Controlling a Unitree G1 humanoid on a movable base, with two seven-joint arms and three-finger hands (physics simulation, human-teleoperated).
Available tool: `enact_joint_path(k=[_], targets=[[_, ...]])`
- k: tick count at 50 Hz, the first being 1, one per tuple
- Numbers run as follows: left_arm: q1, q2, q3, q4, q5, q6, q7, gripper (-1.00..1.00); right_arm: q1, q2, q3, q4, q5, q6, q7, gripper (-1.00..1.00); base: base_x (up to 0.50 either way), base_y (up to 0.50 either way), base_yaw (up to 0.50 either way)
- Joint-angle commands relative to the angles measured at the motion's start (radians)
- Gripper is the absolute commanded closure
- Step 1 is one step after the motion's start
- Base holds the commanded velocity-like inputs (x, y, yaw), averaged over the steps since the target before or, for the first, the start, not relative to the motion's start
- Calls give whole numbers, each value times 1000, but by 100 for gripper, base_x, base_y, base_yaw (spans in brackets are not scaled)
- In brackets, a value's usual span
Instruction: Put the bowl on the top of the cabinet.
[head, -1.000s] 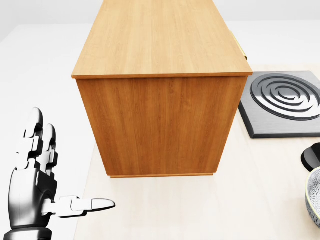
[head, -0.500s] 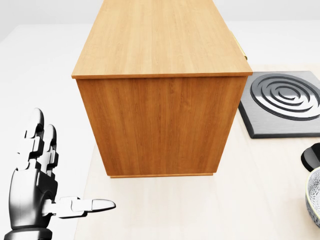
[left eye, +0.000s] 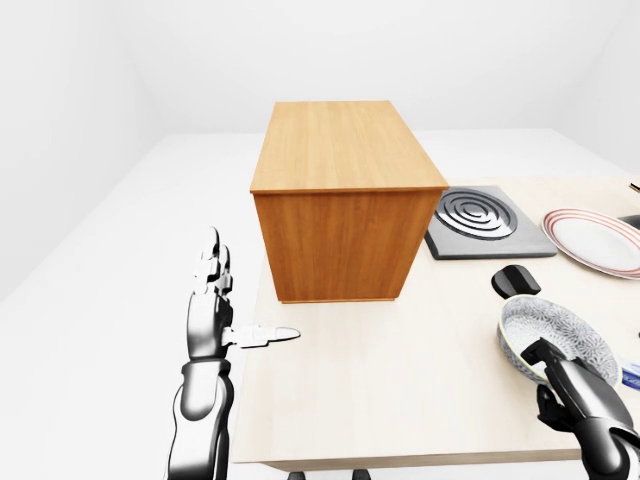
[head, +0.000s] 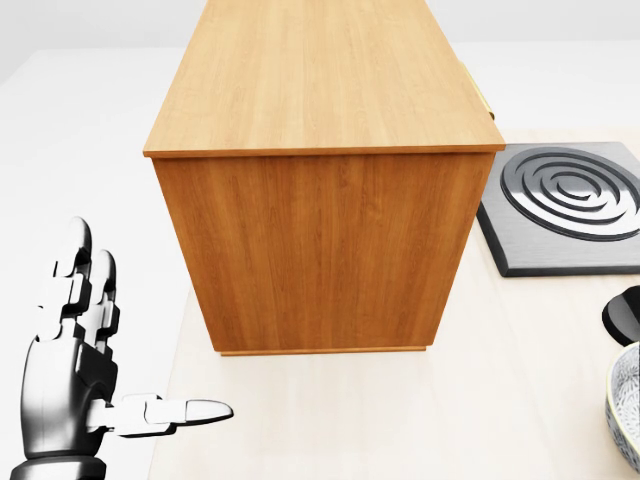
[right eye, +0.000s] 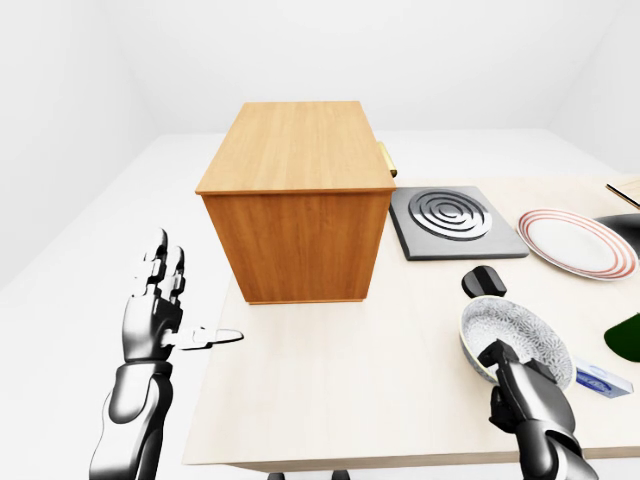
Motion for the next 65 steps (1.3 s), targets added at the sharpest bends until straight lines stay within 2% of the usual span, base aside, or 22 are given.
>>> enact_joint_path(k=[1, 8, 16, 20, 25, 26, 27, 28, 29, 31, 32, 37, 38, 41, 47, 49, 52, 55, 56, 58, 61, 65], targets=[[-3, 0, 0, 6, -1, 0, 0, -100, -2, 5, -9, -29, 21, 0, 50, 100, 0, 0, 0], [-7, 0, 2, 5, -3, 0, 3, -100, -12, 20, -63, -178, 72, 0, 154, 100, 0, 0, 0], [-10, 1, 5, 8, -5, 0, 4, -100, -59, 54, -164, -503, 209, 0, 397, 100, 0, 0, 0], [-11, 1, 4, 17, -6, 0, 3, -100, -99, 41, -192, -615, 261, 0, 402, 100, 0, 0, 0], [-6, 1, 2, 6, -5, 0, 1, -100, -173, -20, -185, -675, 277, 0, 402, 100, 0, 0, 0], [-6, 1, 2, 7, -6, 0, 0, -100, -211, -55, -171, -663, 265, 30, 402, 100, 0, 0, 0], [-6, 1, 2, 7, -6, 0, 0, -100, -212, -59, -168, -663, 265, 33, 402, 100, 0, 0, 0], [-8, 1, 2, 16, -6, 0, -2, -100, -273, -102, -141, -631, 248, 94, 402, 100, 0, 0, 0], [-8, 1, 2, 16, -6, 0, -2, -100, -291, -136, -127, -606, 226, 93, 402, 100, 0, 0, 0], [-8, 1, 3, 16, -7, 0, -2, -100, -360, -199, -80, -552, 212, 160, 402, 100, 0, 0, 0], [-7, 1, 2, 10, -7, 0, -2, -100, -393, -233, -59, -519, 200, 174, 402, 100, 0, 0, 0], [-11, 2, 1, 24, -9, 0, -6, -100, -579, -376, 65, -316, 191, 174, 402, 100, 0, 0, 0], [-10, 1, 0, 21, -9, 0, -7, -100, -643, -428, 105, -215, 165, 174, 402, 100, 0, 0, 0], [-8, 1, -2, 12, -7, 0, -6, -100, -746, -467, 172, -88, 179, 174, 402, 100, 0, 0, 0], [-12, 2, 0, 22, -10, 0, -8, -100, -995, -537, 296, 260, 167, 174, 315, 100, 0, 0, 0], [-12, 2, -2, 23, -10, 0, -10, -100, -1059, -546, 323, 350, 161, 174, 288, 100, 0, 0, 0], [-9, 1, -4, 19, -9, 0, -10, -100, -1263, -558, 397, 619, 132, 164, 215, 100, 0, 0, 0], [-9, 1, -5, 20, -8, 0, -11, -100, -1414, -556, 441, 834, 105, 110, 145, 100, 0, 0, 0], [-10, 1, -5, 24, -8, 0, -11, -100, -1497, -553, 471, 952, 80, 75, 97, 100, 0, 0, 0], [-9, 1, -5, 23, -9, 0, -11, -100, -1588, -543, 494, 1083, 55, 52, 41, 100, 0, 0, 0], [-12, 1, -5, 28, -9, 0, -12, -100, -1687, -517, 521, 1212, 26, 48, -21, 100, 0, 0, 0], [-10, 2, -6, 25, -10, 0, -13, -100, -1760, -486, 545, 1288, -15, 76, -76, 100, 0, 0, 0]])
